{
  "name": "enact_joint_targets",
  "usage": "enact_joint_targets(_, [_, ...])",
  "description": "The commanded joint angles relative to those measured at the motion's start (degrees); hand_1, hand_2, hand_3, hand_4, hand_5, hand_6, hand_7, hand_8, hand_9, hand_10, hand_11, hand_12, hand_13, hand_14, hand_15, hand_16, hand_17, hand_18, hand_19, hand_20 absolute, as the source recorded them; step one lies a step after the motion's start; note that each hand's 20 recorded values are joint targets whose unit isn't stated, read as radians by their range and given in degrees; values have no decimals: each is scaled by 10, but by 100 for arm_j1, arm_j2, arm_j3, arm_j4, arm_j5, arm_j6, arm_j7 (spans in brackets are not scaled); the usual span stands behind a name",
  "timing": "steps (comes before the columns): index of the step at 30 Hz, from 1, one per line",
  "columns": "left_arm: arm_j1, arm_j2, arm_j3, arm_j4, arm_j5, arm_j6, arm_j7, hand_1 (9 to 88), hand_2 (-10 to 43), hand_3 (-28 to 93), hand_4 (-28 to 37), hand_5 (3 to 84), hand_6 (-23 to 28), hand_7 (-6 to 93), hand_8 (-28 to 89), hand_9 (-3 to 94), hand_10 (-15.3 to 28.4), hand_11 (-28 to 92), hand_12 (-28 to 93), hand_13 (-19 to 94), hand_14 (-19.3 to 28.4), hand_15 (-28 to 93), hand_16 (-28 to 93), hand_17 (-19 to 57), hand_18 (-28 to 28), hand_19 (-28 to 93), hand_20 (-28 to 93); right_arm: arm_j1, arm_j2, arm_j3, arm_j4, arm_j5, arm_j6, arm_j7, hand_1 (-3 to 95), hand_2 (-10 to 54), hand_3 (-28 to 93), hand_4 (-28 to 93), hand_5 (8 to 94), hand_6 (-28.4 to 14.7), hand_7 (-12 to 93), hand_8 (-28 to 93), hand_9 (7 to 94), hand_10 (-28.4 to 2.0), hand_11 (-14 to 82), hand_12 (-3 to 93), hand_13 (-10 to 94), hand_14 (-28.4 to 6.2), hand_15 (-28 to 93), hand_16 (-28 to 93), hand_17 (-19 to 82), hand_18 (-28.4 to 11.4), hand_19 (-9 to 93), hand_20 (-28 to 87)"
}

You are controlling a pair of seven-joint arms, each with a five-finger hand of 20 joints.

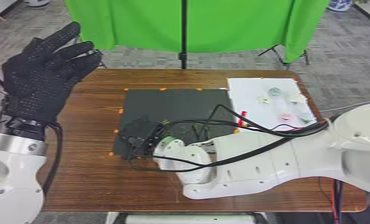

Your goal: Arrange flowers

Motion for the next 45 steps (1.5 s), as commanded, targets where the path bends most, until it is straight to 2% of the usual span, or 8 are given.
enact_joint_targets(1, [85, -46, -8, 7, 1, 48, -22, 216, 93, 767, -256, 366, 107, 157, -97, 337, 220, 291, 115, 257, 284, 519, -99, -58, 284, 715, -210, 188, -72, -63, -34, -190, 465, 133, 280, -10, 693, -283, 733, 57, 134, -140, 936, -88, 443, 216, 805, -77, 779, 225, 330, -214, 882, 273])
enact_joint_targets(11, [640, -141, -355, -180, -5, 254, 69, 217, 93, 767, -256, 366, 107, 157, -96, 337, 220, 290, 114, 258, 284, 519, -100, -58, 284, 715, -210, 412, -18, -98, -204, 59, 1443, 91, 294, -20, 708, -283, 767, 57, 135, -138, 936, -88, 427, 201, 817, -70, 751, 215, 335, -212, 861, 259])
enact_joint_targets(14, [1003, -216, -571, -280, 2, 295, 140, 217, 93, 768, -256, 366, 106, 157, -96, 337, 220, 289, 114, 258, 284, 519, -100, -58, 284, 715, -210, 305, 231, 193, -366, 218, 1444, 86, 289, -18, 713, -283, 761, 55, 138, -138, 929, -94, 362, 194, 814, -67, 690, 209, 327, -209, 835, 237])
enact_joint_targets(18, [1260, -300, -681, -342, 9, 329, 215, 216, 92, 768, -256, 366, 106, 157, -96, 337, 220, 290, 114, 257, 284, 519, -100, -58, 284, 716, -210, -363, 899, 1321, -655, 721, 781, -200, 265, -4, 733, -282, 657, 34, 145, -134, 829, -109, 284, 177, 752, -79, 610, 183, 292, -207, 770, 205])
enact_joint_targets(21, [1317, -333, -641, -342, -5, 333, 258, 216, 92, 768, -256, 366, 106, 157, -96, 337, 220, 290, 114, 257, 284, 519, -99, -58, 284, 716, -210, -791, 1330, 1930, -850, 979, 830, 1, 255, 9, 744, -283, 590, 28, 155, -137, 735, -126, 248, 159, 676, -101, 585, 156, 250, -212, 720, 184])
enact_joint_targets(28, [1322, -284, -557, -307, -53, 361, 273, 216, 92, 769, -257, 367, 106, 157, -97, 337, 219, 289, 114, 257, 284, 518, -99, -58, 284, 715, -210, -1763, 2177, 3270, -1243, 1023, 1007, 361, 246, 10, 746, -283, 554, 23, 151, -137, 678, -142, 214, 144, 632, -120, 564, 134, 230, -217, 697, 170])
enact_joint_targets(37, [1381, -335, -559, -319, -41, 413, 229, 215, 91, 769, -257, 367, 106, 157, -96, 337, 220, 289, 114, 257, 284, 518, -98, -58, 284, 715, -210, -2824, 3048, 4441, -1530, 610, 1293, 1509, 239, 4, 752, -283, 490, -6, 137, -128, 643, -160, 207, 143, 610, -134, 577, 121, 228, -222, 701, 156])
enact_joint_targets(45, [1473, -375, -509, -365, -37, 502, 278, 215, 92, 768, -258, 367, 107, 157, -96, 337, 220, 289, 114, 256, 284, 517, -98, -58, 284, 714, -209, -4060, 3478, 5717, -1587, 444, 977, 2382, 240, 6, 743, -282, 439, -42, 120, -118, 669, -174, 228, 138, 644, -146, 598, 95, 256, -228, 764, 111])
